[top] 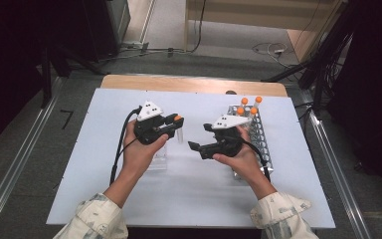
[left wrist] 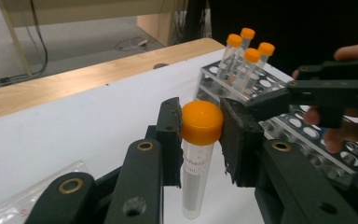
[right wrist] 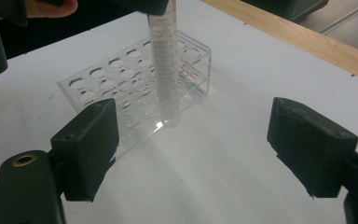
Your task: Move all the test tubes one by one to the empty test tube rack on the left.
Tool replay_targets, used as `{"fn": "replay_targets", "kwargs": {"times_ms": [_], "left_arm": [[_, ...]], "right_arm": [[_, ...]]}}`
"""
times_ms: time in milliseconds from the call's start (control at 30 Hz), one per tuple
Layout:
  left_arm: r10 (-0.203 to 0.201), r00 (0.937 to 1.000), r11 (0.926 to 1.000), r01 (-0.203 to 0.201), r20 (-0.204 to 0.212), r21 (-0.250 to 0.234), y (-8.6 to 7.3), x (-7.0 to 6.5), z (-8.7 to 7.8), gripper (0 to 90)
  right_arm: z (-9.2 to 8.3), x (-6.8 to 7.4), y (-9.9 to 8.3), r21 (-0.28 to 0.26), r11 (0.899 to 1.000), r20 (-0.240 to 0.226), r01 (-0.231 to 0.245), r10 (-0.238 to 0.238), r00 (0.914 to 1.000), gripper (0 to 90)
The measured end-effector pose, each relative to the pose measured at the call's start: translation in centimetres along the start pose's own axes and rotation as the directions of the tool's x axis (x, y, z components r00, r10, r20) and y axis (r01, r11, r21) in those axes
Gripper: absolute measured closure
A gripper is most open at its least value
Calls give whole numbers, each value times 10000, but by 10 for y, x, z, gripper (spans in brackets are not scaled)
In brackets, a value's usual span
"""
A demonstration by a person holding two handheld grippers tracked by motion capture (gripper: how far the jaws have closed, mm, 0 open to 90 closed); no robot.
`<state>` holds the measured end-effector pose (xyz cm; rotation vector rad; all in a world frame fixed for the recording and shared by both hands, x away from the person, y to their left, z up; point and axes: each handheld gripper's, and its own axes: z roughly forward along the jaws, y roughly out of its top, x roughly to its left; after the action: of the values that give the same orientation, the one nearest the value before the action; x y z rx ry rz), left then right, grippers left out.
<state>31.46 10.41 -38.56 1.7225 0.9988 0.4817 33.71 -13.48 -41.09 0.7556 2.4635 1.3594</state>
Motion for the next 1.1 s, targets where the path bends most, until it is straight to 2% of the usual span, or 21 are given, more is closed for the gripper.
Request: {"fn": "replay_targets", "kwargs": {"times_ms": [133,333,400,500,567,733,867,1100], "left_arm": [[-79,9997,10000,78,-224,-54,3,8,-3,714],[128,9964,9999,-126,-835,22,5,24,-6,714],[61,9949,9999,-70,-1011,-81,7,30,-7,714],[-251,9943,9991,216,-1037,-351,9,39,-9,714],[-267,9932,9989,222,-1131,-412,12,43,-9,714],[-176,9870,9990,108,-1596,-434,16,51,-6,714],[-338,9838,9984,254,-1758,-501,18,58,-4,714],[-284,9819,9993,232,-1872,-296,18,62,6,714]], "right_arm": [[-6,-2,-2,-46,10000,125,-5,6,9999,154],[-14,-6,-5,-101,9999,195,-65,67,9998,154],[-15,-8,-6,-110,9999,243,-99,102,9997,154],[-17,-9,-7,-82,9998,293,-155,158,9994,154],[-17,-10,-8,-75,9998,299,-159,161,9994,154],[-16,-10,-9,-53,9998,272,-180,181,9995,155],[-17,-11,-10,-89,9998,255,-155,157,9996,155],[-17,-12,-10,-88,9997,243,-232,234,9994,154]]}}
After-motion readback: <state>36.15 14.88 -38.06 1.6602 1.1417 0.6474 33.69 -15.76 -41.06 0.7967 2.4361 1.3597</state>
